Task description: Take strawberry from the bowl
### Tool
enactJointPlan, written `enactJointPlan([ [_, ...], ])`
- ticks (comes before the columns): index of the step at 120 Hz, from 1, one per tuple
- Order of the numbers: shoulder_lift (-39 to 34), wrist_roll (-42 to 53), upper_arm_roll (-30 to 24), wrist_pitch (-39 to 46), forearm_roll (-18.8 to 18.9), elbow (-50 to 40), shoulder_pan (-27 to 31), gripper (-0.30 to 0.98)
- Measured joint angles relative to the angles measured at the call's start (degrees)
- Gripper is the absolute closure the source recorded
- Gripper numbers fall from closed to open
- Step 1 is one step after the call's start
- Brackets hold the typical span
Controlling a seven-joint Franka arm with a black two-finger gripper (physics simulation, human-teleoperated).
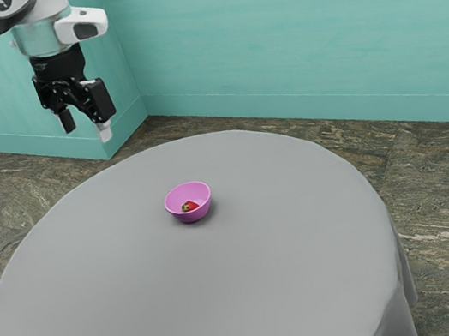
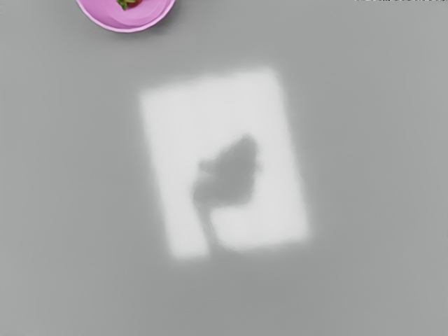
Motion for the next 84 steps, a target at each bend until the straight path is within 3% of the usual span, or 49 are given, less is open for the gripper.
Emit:
enactJointPlan([
  [35, -0.21, -1.15, -0.77, 0.04, 0.13, -0.6, -0.26, 0.0],
  [55, 3.13, -0.35, -0.56, 0.03, -0.72, -1.75, -1.62, 0.0],
  [84, 11.78, 11.87, -0.42, 9.31, 0.55, -4.95, -2.56, 0.0],
])
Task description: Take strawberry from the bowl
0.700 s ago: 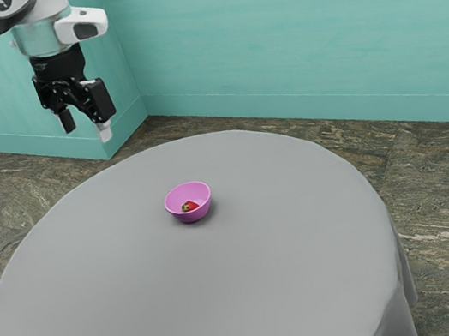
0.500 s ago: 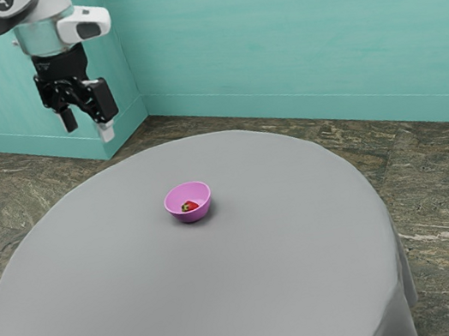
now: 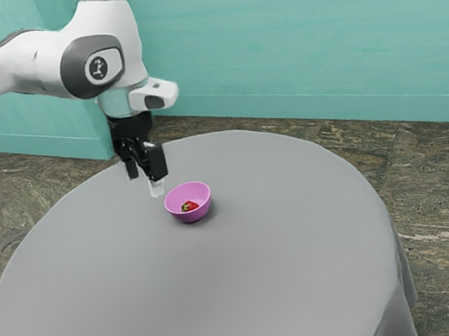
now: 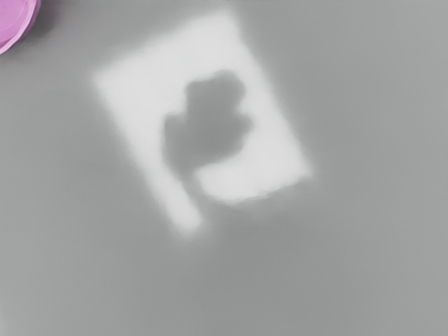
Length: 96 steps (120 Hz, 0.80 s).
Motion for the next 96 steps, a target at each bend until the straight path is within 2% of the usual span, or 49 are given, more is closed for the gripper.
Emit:
enactJointPlan([
  [24, 8.1, 12.1, 2.01, 10.56, 1.36, -1.0, 1.74, 0.0],
  [60, 18.0, 24.88, 3.25, 21.7, 2.07, 4.29, 1.76, 0.03],
  [96, 21.79, 31.51, 5.13, 29.13, -1.98, 4.46, 2.04, 0.03],
])
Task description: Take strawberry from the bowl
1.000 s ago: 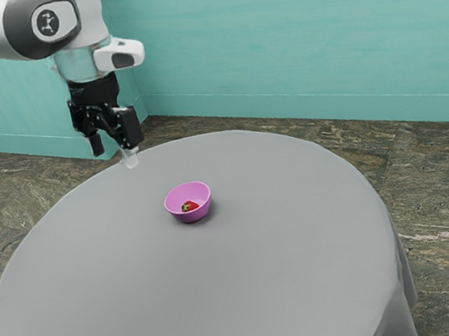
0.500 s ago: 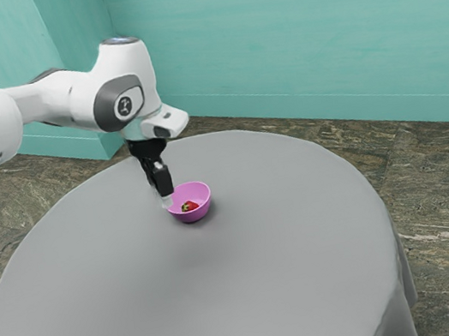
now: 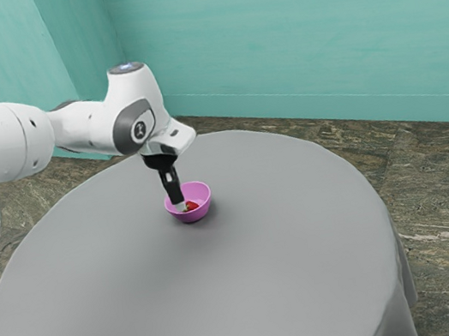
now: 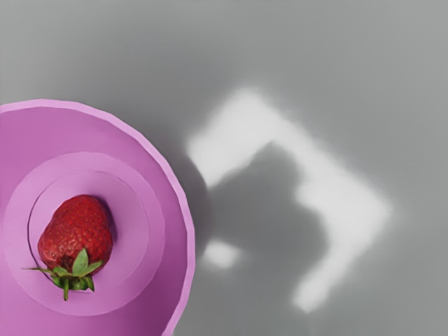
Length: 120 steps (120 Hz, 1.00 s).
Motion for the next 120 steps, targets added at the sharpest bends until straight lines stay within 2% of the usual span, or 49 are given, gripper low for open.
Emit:
enactJointPlan([
  [37, 2.72, 3.45, 0.1, 4.24, -0.82, 0.14, 0.69, 0.03],
  [64, 7.82, 5.1, 0.07, 6.12, -1.35, 6.17, 2.55, 0.02],
  [89, 9.4, 5.81, 0.15, 6.77, -3.81, 7.34, 2.84, 0.02],
  [120, 8.73, 6.11, 0.15, 7.04, -5.01, 6.83, 2.85, 0.23],
])
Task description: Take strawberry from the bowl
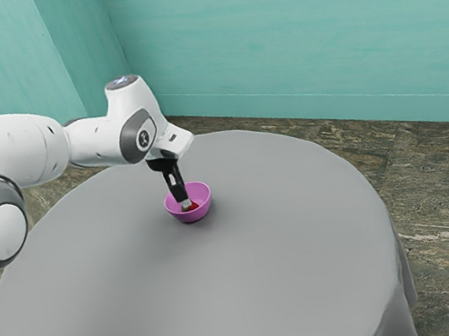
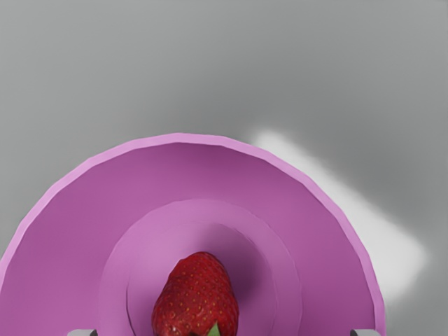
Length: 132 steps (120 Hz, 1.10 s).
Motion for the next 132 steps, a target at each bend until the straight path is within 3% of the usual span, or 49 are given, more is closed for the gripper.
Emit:
enactJointPlan([
  [54, 0.3, 0.23, 0.34, 0.09, -1.09, -0.28, 0.0, 0.4],
  [132, 2.39, 0.32, 1.01, 0.35, -2.15, 0.59, -0.03, 0.45],
])
